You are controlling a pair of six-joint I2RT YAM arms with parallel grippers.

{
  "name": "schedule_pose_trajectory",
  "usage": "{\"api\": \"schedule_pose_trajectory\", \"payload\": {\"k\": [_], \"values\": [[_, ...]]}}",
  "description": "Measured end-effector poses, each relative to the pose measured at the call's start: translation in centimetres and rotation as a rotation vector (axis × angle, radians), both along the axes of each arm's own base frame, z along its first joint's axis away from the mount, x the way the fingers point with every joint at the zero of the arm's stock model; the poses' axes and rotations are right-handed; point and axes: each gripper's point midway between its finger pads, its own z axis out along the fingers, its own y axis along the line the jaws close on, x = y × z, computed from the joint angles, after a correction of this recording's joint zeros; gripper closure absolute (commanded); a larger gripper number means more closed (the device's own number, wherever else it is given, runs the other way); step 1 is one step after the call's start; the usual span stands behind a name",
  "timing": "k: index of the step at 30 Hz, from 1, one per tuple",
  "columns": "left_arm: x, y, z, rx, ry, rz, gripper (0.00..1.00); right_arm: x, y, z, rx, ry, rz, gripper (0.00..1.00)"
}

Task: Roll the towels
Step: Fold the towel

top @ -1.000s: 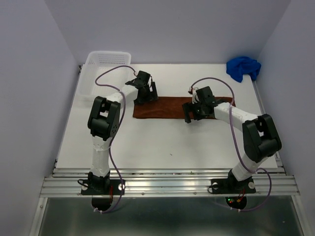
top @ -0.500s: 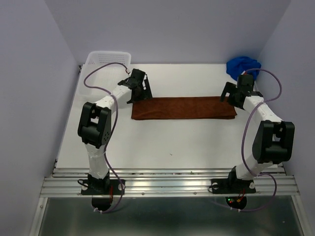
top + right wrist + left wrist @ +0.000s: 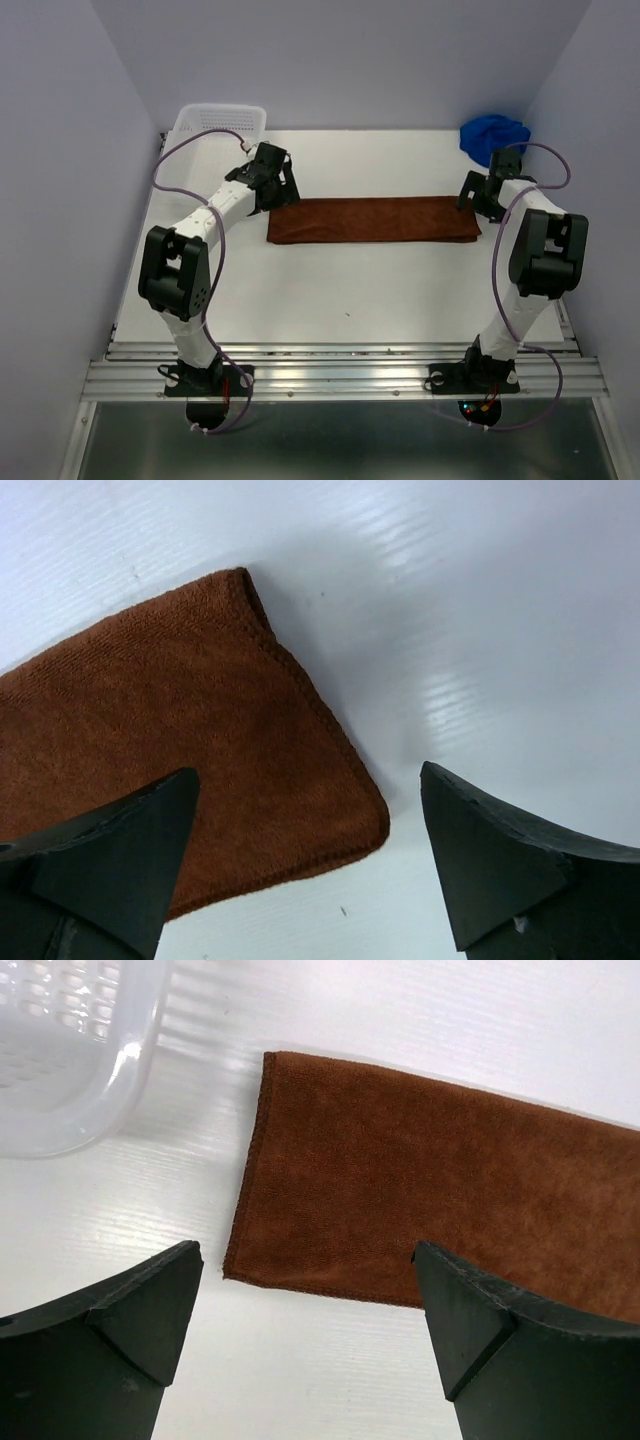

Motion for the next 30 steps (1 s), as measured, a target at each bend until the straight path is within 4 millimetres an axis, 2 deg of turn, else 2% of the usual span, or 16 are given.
{"api": "schedule_pose_trajectory", "payload": {"k": [4, 7, 13, 14, 19, 22, 23, 25, 26, 30], "values": [[0.0, 0.4, 1.2, 0.000, -0.029, 0.021, 0.01, 0.6, -0.1, -1.4, -0.002, 0.029, 0.005, 0.18], [0.0, 0.5, 1.2, 0.003, -0.030, 0.028, 0.01, 0.4, -0.2, -2.2, 0.000, 0.052, 0.003, 0.26], [-0.1, 0.7, 1.2, 0.009, -0.027, 0.039, 0.01, 0.0, 0.0, -2.7, 0.011, 0.069, 0.013, 0.28], [0.0, 0.7, 1.2, 0.011, -0.028, 0.041, 0.01, -0.1, 0.1, -2.8, 0.012, 0.073, 0.014, 0.33], [0.0, 0.9, 1.2, 0.017, -0.031, 0.050, 0.01, -0.9, 0.5, -3.8, 0.032, 0.102, 0.024, 0.37], [0.0, 1.0, 1.2, 0.018, -0.030, 0.055, 0.01, -0.9, 0.6, -3.8, 0.038, 0.099, 0.027, 0.52], [-0.1, 1.0, 1.2, 0.021, -0.028, 0.057, 0.01, -0.9, 0.7, -3.9, 0.039, 0.098, 0.027, 0.61], [-0.1, 1.1, 1.1, 0.023, -0.027, 0.062, 0.01, -0.9, 0.7, -3.9, 0.042, 0.097, 0.024, 0.70], [-0.1, 1.1, 1.1, 0.024, -0.028, 0.064, 0.01, -0.9, 0.7, -3.9, 0.043, 0.097, 0.022, 0.79], [-0.1, 1.2, 1.1, 0.026, -0.028, 0.069, 0.01, -0.7, 0.8, -3.9, 0.051, 0.089, 0.019, 0.83]]}}
